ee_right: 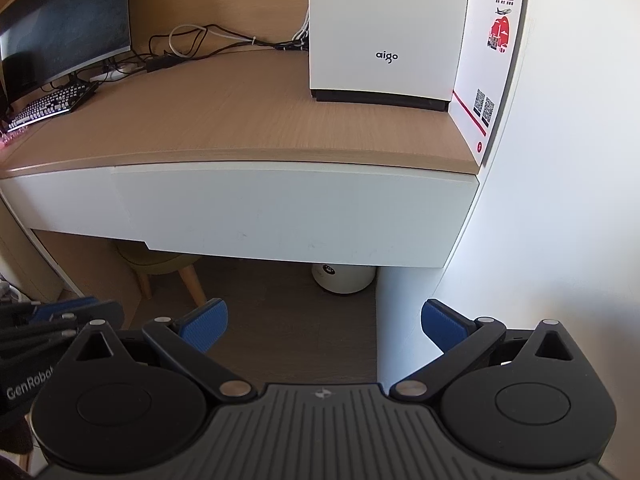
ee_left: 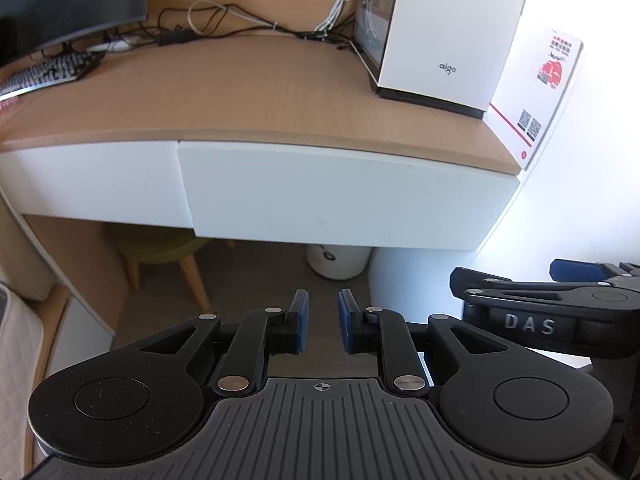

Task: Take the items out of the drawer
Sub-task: 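Move both tools toward the white drawer under the desk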

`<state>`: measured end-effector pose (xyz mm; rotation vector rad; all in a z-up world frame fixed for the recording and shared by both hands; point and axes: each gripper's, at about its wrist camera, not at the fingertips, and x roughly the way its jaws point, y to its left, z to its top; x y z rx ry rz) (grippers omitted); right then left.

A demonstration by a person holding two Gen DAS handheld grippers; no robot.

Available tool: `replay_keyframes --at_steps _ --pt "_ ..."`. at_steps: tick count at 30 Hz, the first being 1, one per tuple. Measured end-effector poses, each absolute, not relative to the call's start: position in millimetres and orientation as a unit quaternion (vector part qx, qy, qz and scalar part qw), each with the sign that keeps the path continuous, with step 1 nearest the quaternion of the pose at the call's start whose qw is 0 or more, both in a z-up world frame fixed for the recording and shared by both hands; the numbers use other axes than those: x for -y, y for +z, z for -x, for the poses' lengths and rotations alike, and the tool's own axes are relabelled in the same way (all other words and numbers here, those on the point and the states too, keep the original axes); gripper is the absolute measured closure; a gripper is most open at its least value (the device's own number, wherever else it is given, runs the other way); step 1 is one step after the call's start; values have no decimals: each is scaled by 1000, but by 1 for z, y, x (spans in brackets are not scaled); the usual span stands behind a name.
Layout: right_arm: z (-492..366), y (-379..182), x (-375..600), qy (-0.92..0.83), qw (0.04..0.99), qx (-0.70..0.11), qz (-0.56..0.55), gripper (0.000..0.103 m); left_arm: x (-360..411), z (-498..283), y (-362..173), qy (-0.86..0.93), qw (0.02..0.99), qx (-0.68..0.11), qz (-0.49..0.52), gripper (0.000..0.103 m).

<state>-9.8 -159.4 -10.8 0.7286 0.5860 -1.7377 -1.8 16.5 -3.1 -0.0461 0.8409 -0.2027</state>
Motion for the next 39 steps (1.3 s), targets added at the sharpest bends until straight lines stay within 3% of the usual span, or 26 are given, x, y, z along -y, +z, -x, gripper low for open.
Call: replay_keyframes --at_steps 7,17,22,39 --pt "-1 -2 158 -736 552 -250 -302 0 -52 -25 -7 -101 894 -431 72 84" --pt "-18 1 171 -753 540 -188 -325 0 -128 -54 -15 -106 930 -341 85 83" --pt "-21 4 181 -769 519 -201 -314 0 -156 -95 -32 -130 913 -362 140 83" --pt "12 -29 248 -752 511 -222 -351 0 -168 -211 -41 -65 919 -361 146 83"
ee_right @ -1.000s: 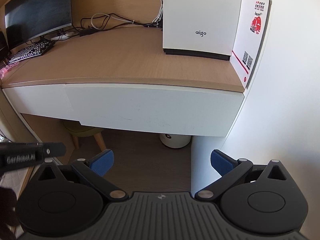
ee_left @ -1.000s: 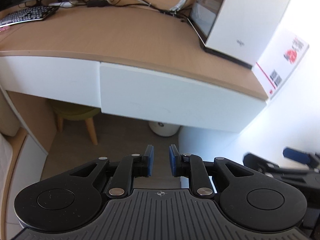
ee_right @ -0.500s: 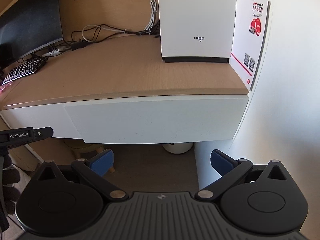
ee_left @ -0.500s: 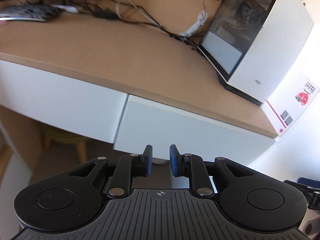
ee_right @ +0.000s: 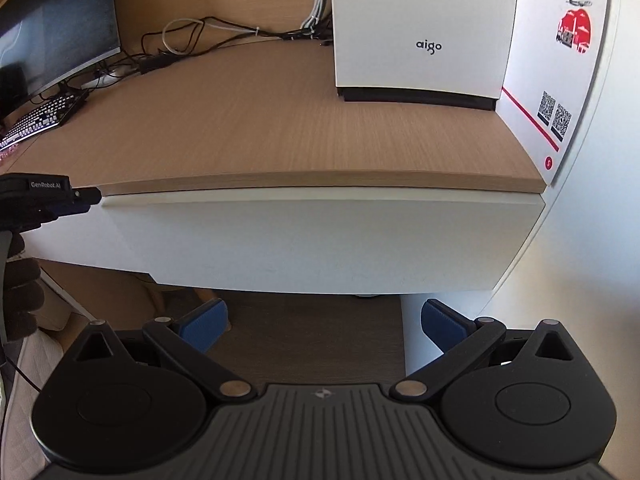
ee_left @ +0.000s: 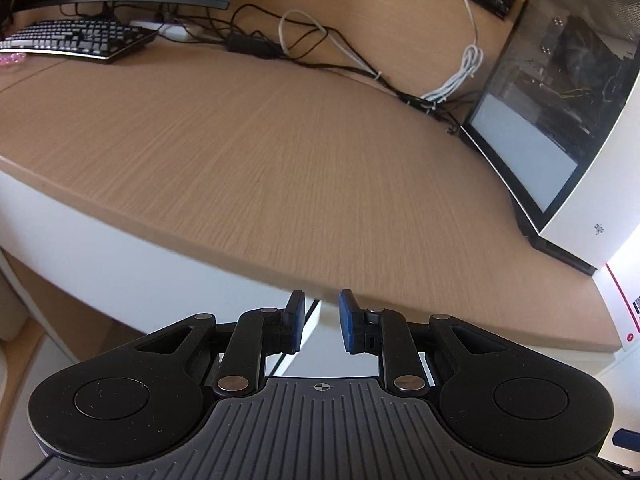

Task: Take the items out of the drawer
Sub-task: 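Move both tools toward the white drawer under the desk, then grasp the drawer front with the left tool and pull it open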

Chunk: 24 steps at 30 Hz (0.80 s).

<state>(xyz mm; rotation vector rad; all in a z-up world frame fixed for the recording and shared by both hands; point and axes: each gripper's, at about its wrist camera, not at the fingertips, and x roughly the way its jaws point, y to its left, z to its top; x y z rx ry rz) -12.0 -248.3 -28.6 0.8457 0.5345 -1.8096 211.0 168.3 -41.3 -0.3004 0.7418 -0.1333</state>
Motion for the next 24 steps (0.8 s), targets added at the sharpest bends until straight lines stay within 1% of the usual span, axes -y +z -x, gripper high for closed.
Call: replay_keyframes --at_steps 4,7,8,10,12,14,16,20,21,23,24 --pt "22 -33 257 -756 508 -211 -355 0 -162 -216 -49 -80 910 -381 141 83" --pt "26 -36 266 -767 504 -204 -340 0 -160 -214 -52 -83 913 -376 138 80" --pt "27 -37 270 -773 502 -202 -332 0 -160 -214 -52 -85 913 -374 140 77" --pt "30 -38 279 -787 497 -193 -311 0 -159 -214 -52 -88 913 -374 137 77" --pt "32 -40 289 -798 493 -183 -294 0 -160 -215 -54 -95 911 -375 140 72" --pt "34 -42 298 -806 489 -173 -286 0 -161 -217 -56 -98 906 -380 156 65" --pt "38 -44 308 -813 483 -160 -283 0 -161 -218 -57 -96 902 -386 165 60" --pt "43 -52 328 -828 466 -141 -279 0 -155 -220 -58 -90 901 -392 163 51" --pt "43 -54 332 -829 464 -144 -277 0 -153 -221 -58 -90 901 -393 161 49" --pt "43 -58 338 -833 461 -151 -268 0 -150 -221 -58 -89 900 -394 161 42" --pt "42 -59 339 -834 460 -155 -261 0 -149 -222 -59 -89 900 -395 161 41"
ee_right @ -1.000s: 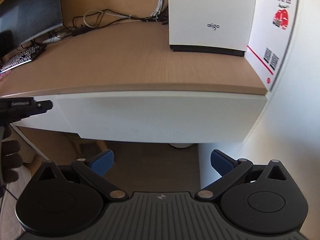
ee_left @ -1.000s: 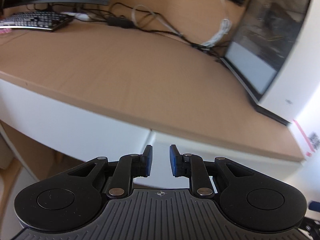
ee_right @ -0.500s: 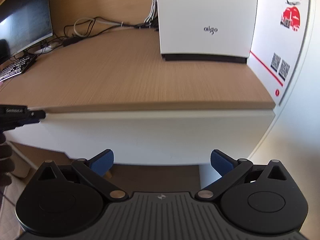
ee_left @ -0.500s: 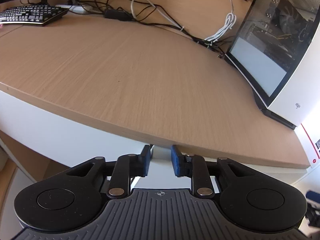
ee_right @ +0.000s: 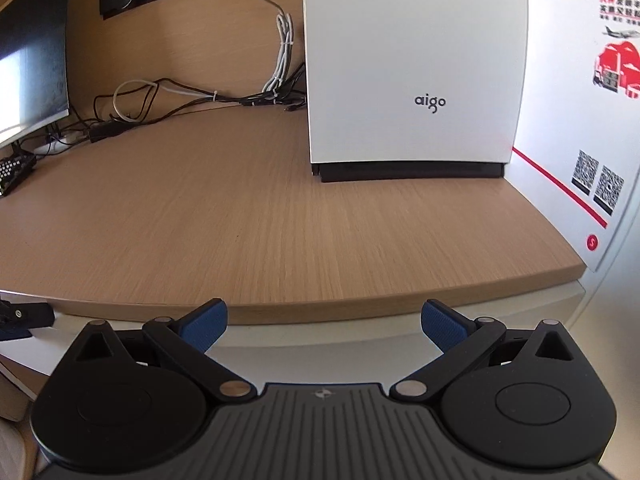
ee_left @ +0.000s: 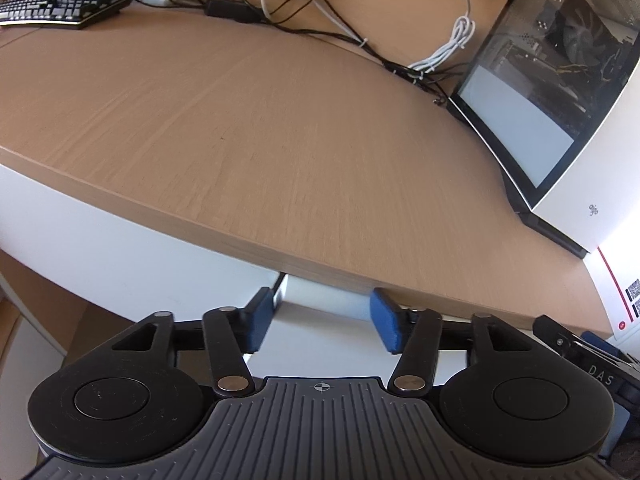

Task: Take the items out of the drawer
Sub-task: 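Grasp the drawer front with the left tool and pull it open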

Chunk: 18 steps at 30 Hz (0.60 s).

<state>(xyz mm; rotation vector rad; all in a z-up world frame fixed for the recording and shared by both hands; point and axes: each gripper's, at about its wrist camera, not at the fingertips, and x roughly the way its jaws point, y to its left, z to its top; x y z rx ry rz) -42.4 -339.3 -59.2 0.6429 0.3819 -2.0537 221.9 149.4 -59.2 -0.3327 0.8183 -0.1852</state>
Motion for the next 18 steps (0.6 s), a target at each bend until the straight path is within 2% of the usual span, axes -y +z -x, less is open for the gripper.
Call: replay_keyframes --at_steps 4,11,18 --pt "40 -62 340 -831 466 -168 -252 0 -148 -225 -59 -92 898 -400 158 36" --pt "47 -63 343 -824 463 -182 -270 0 -147 -227 -56 -95 901 -400 141 40" --pt "51 -62 345 -819 458 -188 -292 0 -145 -226 -55 -110 901 -401 124 39"
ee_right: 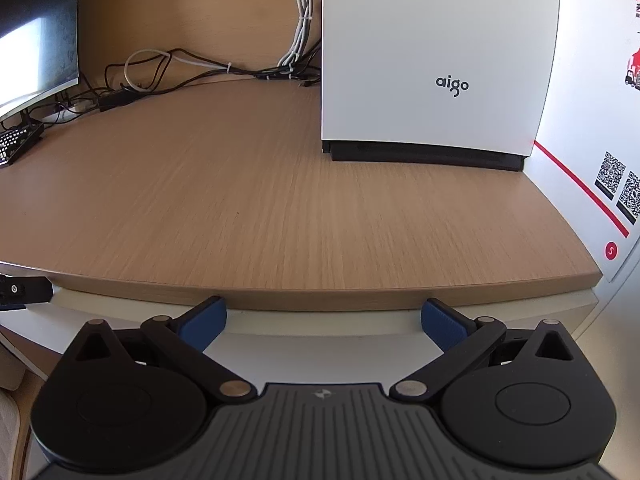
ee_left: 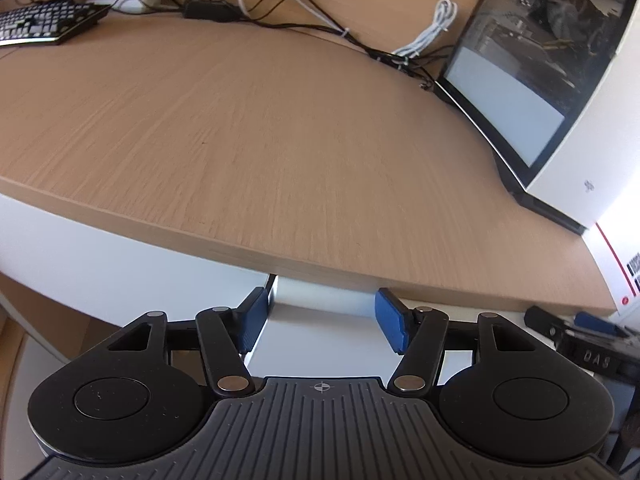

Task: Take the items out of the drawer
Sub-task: 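Grasp the drawer front with the left tool and pull it open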

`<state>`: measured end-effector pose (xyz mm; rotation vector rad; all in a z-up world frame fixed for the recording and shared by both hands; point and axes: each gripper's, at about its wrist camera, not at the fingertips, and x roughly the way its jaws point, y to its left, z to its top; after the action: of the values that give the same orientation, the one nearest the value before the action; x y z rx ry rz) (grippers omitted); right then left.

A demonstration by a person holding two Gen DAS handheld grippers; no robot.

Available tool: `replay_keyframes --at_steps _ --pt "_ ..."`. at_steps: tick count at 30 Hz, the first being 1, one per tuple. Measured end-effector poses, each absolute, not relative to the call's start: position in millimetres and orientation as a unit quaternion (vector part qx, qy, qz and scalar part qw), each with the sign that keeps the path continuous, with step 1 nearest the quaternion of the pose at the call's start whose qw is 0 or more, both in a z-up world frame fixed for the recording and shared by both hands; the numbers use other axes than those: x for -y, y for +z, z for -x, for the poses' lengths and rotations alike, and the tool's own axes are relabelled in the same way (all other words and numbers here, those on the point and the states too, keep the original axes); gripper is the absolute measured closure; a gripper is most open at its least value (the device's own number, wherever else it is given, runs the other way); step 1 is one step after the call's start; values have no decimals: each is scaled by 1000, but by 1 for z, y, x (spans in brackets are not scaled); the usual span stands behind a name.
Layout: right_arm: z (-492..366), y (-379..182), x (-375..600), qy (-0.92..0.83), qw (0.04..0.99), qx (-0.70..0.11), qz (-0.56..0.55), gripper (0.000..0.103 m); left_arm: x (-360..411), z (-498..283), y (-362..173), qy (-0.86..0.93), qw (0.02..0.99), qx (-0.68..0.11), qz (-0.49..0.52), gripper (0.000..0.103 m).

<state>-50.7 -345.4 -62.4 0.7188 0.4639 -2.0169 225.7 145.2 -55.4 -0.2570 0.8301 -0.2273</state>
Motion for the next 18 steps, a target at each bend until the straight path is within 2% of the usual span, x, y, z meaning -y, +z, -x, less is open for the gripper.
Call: replay_keyframes --at_steps 12,15,18 --pt "50 -58 347 -805 453 -206 -322 0 -146 -218 -56 -136 902 -398 99 40" --pt "35 -65 350 -801 456 -249 -298 0 -150 -219 -56 -139 902 -396 106 41" --pt "29 -69 349 -805 457 -257 -276 0 -156 -221 -55 -125 899 -399 130 49"
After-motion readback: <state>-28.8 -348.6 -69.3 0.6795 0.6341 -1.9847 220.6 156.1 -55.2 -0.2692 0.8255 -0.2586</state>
